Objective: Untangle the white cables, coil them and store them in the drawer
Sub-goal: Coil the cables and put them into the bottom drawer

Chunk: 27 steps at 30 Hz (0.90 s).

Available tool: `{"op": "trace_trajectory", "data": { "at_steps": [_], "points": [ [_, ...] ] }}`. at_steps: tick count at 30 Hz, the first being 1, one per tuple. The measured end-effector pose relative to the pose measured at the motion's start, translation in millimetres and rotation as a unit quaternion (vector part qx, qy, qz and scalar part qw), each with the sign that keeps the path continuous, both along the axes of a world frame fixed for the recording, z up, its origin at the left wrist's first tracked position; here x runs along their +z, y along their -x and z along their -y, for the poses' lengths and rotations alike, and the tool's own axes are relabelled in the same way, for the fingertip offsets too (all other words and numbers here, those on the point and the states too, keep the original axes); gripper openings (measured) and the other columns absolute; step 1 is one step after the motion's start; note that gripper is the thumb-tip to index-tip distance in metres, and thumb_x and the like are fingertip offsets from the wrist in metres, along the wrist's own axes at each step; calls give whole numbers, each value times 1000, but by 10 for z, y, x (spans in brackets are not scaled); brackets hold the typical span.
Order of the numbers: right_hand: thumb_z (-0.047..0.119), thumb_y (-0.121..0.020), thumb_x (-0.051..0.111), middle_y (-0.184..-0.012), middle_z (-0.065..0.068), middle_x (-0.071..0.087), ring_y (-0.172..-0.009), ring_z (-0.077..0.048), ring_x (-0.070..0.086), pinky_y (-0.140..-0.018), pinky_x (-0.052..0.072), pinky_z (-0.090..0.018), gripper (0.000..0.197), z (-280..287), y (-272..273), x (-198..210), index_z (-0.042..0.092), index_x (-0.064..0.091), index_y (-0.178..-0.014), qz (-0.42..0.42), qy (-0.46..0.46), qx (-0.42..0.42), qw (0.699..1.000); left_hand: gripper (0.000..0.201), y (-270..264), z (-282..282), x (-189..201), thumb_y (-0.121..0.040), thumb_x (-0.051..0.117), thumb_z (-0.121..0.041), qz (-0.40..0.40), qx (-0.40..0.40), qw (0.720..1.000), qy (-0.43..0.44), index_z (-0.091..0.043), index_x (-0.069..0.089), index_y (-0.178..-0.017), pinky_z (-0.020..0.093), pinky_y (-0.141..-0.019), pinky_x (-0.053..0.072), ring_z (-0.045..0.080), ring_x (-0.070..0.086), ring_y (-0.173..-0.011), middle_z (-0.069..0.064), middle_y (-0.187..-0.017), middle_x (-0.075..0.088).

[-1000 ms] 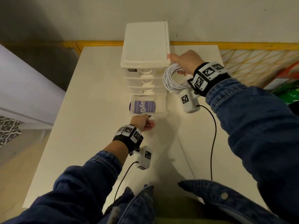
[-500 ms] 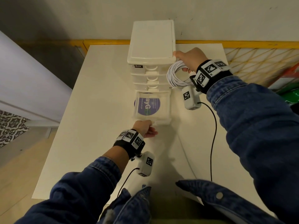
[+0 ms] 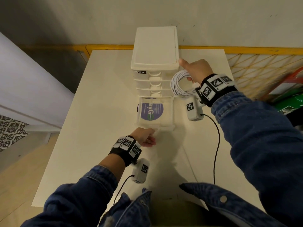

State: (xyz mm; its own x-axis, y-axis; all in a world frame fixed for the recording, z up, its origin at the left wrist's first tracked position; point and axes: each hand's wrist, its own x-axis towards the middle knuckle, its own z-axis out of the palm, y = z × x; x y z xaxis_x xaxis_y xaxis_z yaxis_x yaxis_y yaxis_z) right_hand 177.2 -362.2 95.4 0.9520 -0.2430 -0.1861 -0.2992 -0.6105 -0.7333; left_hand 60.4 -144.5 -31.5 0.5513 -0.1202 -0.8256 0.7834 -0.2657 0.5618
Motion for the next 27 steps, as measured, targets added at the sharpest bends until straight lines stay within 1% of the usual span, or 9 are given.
{"op": "trace_trajectory", "data": {
  "at_steps": [4, 6, 8, 10, 12, 14, 18, 23, 27],
  "points": [
    [61, -85, 45, -52, -5, 56, -48, -19, 49, -64, 44, -35, 60, -31, 327, -212, 13, 53, -50, 67, -91, -85, 990, 32, -78, -250, 246, -92, 53, -34, 3, -144, 989, -42, -3, 61, -89, 26, -57, 52, 18, 65, -60, 9, -78, 70],
    [60, -85, 47, -49, -5, 54, -45, -18, 46, -60, 41, -33, 60, -165, 452, -376, 12, 52, -48, 88, -127, -124, 980, 34, -178, -297, 372, -93, 51, -36, 99, -120, 987, -48, -5, 64, -85, 23, -51, 49, 15, 62, -52, 6, -69, 70],
    [58, -87, 47, -50, -7, 55, -46, -20, 49, -58, 41, -32, 60, -353, 491, -538, 10, 54, -50, 91, -134, -138, 977, 34, -264, -250, 452, -93, 51, -38, 241, -46, 968, -47, -6, 63, -87, 25, -55, 47, 18, 60, -59, 7, -72, 67],
    [57, -87, 46, -56, -12, 61, -56, -27, 57, -61, 45, -34, 61, -530, 482, -683, 6, 60, -56, 87, -134, -136, 978, 31, -315, -146, 483, -90, 56, -39, 376, -31, 923, -77, -12, 61, -105, 27, -72, 48, 19, 60, -84, 4, -94, 62],
    [59, -88, 43, -63, -13, 67, -64, -29, 63, -65, 50, -37, 62, -678, 449, -809, 6, 67, -66, 83, -135, -126, 979, 61, -350, -62, 449, -79, 67, -46, 481, -111, 862, -113, -15, 49, -128, 28, -93, 42, 14, 50, -109, 1, -118, 50],
    [60, -87, 41, -64, -12, 68, -63, -27, 64, -66, 53, -39, 63, -812, 416, -932, 8, 68, -66, 79, -133, -119, 981, 95, -417, -42, 345, -64, 74, -56, 529, -198, 810, -157, -13, 36, -140, 32, -104, 37, 16, 42, -121, 4, -134, 44],
    [57, -88, 43, -72, -9, 72, -68, -23, 67, -73, 56, -38, 54, -991, 423, -1166, 13, 69, -72, 45, -159, -108, 980, 120, -523, -67, 158, -56, 84, -46, 488, -264, 806, -206, -6, 17, -147, 40, -111, 30, 29, 35, -131, 15, -144, 32],
    [50, -94, 36, -90, -19, 70, -85, -33, 64, -81, 49, -37, 55, -979, 367, -1287, 5, 67, -88, -18, -116, -62, 991, 121, -641, 21, 88, -60, 79, -52, 411, -360, 783, -298, -3, 11, -147, 39, -108, 31, 32, 35, -131, 14, -147, 28],
    [29, -99, 30, -110, -26, 61, -104, -38, 56, -88, 41, -37, 43, -915, 312, -1260, -3, 58, -106, -48, -85, 28, 995, 121, -753, 112, 81, -62, 74, -59, 386, -390, 765, -337, 0, 11, -146, 38, -105, 36, 31, 41, -125, 16, -141, 35]
  ]
}}
